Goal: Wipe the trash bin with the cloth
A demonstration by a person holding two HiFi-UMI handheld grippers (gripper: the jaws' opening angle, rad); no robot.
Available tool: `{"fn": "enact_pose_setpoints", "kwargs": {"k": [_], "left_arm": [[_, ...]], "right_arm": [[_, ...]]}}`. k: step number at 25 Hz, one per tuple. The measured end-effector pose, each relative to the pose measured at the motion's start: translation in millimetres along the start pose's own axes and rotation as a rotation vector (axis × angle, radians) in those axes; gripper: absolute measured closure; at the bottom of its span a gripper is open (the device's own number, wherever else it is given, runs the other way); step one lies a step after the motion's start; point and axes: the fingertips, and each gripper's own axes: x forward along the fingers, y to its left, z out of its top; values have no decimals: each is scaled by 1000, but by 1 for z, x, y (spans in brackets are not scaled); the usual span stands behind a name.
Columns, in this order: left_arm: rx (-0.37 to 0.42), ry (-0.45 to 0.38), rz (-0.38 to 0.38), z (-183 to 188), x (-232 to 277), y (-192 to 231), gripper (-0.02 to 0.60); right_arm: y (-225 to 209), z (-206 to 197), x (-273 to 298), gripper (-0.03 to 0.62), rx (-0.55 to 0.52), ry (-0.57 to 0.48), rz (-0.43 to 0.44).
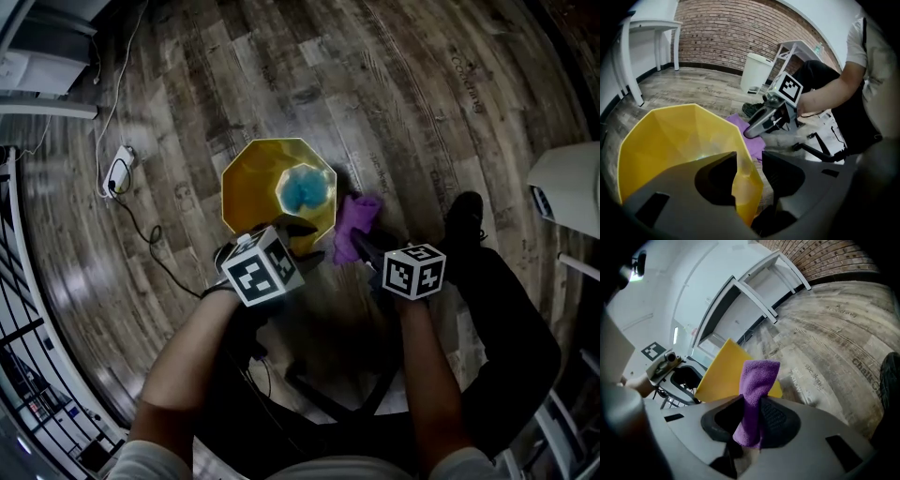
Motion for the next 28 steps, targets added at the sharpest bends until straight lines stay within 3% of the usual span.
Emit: {"fn": "enact_pose_setpoints", "kwargs": {"k": [5, 12, 23, 28], "left_arm": [[122, 90, -18, -18, 1, -13, 419], [165, 167, 2, -25, 10, -8, 419], [181, 145, 34, -15, 14, 0, 420], [154, 125, 23, -14, 14, 0, 422]], "right_arm": [[25, 5, -24, 488, 88, -47, 119], [60, 13, -38, 488, 4, -38, 209], [43, 0, 4, 488, -94, 70, 163], [22, -8, 24, 488, -147, 148, 140]]}}
